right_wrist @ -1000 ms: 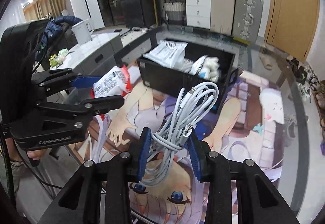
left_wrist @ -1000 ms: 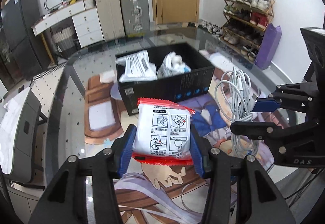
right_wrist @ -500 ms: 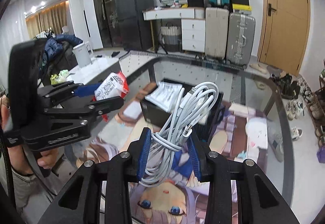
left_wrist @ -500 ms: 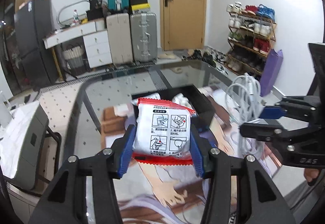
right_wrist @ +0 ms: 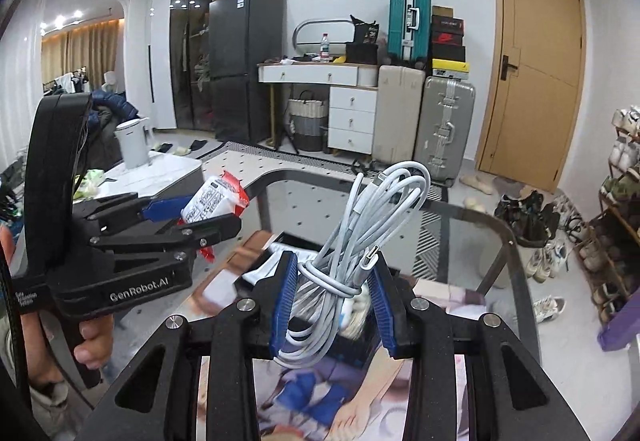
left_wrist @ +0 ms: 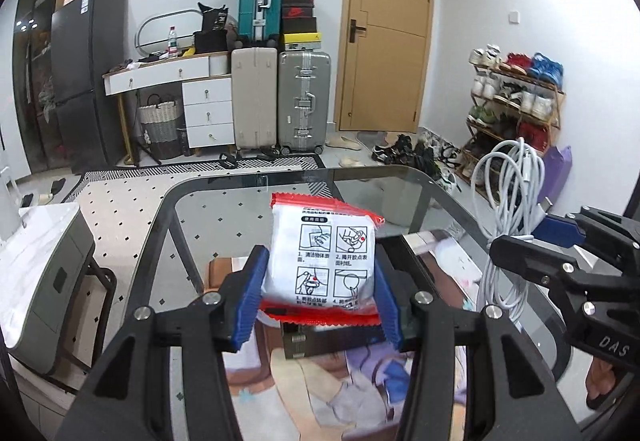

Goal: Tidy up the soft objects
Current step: 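Carry the red-edged sachet and white cable over the black box and release both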

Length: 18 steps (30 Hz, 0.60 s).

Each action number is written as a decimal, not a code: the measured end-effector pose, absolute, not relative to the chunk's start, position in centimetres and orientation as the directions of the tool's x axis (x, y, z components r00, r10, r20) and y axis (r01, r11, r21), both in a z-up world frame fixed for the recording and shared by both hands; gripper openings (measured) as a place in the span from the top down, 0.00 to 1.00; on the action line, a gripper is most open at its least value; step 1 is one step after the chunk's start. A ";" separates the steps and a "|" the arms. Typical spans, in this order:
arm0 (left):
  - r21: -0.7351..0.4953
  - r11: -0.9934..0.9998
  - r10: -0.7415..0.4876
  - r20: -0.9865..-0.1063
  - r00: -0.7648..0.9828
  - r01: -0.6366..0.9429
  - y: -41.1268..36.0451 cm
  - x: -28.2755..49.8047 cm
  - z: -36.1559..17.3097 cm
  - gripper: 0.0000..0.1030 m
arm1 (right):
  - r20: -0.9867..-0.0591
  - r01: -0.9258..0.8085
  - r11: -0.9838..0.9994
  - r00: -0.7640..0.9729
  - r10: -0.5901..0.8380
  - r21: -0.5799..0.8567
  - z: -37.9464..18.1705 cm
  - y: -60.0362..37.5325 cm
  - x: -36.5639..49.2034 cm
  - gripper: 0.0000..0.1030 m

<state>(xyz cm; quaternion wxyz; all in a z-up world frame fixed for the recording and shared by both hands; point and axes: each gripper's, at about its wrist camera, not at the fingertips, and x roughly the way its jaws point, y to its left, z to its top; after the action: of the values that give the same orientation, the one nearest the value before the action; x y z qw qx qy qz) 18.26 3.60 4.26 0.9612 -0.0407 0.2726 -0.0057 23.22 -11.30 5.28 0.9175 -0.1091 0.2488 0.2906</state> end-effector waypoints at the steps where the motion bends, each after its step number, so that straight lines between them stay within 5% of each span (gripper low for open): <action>1: -0.082 0.996 -0.027 -0.529 0.848 -0.020 3.6 18.9 3.9 0.52 | -0.518 -0.579 0.813 0.714 0.471 -0.059 5.1 -11.1 23.9 0.65; 13: -0.121 0.991 -0.024 -0.612 0.791 -0.064 3.4 24.2 -0.2 0.52 | -0.563 -0.532 0.844 0.717 0.411 -0.062 0.7 -8.7 30.3 0.65; 18: -0.138 0.988 -0.032 -0.641 0.767 -0.074 3.1 25.5 -1.4 0.52 | -0.651 -0.541 0.840 0.626 0.429 0.034 -1.7 -8.0 33.6 0.65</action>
<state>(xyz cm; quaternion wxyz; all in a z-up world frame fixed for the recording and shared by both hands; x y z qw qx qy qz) 25.45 3.09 -1.42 0.9367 -0.0776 0.3412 0.0114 33.59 -8.03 -1.73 0.8979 -0.0827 0.3375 0.2702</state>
